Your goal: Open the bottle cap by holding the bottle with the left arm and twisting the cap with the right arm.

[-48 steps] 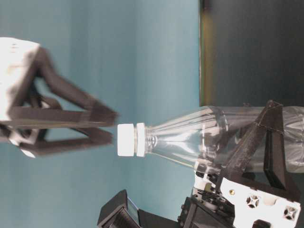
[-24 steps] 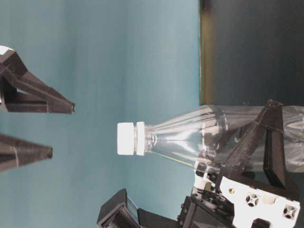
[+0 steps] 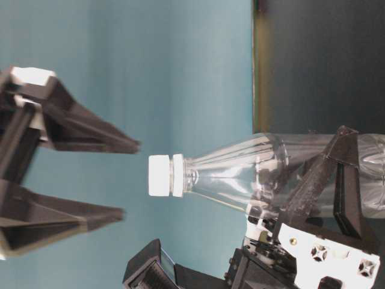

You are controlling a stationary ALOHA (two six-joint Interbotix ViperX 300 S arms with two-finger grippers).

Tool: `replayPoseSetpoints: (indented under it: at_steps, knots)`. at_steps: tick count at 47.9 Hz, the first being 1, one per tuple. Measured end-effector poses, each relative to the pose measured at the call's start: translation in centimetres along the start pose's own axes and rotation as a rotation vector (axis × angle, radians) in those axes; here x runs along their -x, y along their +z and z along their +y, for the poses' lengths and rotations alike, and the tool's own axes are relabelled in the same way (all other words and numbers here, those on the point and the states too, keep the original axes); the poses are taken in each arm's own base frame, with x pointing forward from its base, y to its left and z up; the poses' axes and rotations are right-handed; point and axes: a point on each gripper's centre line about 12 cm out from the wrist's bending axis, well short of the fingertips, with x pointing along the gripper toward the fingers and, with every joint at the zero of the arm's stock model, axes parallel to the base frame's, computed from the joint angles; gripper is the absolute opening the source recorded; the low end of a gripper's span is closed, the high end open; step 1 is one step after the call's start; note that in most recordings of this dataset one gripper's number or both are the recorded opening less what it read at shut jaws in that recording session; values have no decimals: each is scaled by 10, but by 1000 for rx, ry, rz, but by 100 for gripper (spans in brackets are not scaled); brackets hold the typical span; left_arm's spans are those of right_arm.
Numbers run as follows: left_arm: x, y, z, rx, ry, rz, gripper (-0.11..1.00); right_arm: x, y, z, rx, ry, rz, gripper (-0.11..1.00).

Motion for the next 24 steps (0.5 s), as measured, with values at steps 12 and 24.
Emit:
replayPoseSetpoints:
  at_steps: [12, 24]
  knots:
    - [0, 0, 0, -1, -1, 0, 79, -8, 0, -4, 2, -27, 0, 76]
    - [0, 0, 0, 0, 0, 0, 79, -18, -2, -10, 0, -50, 13, 58]
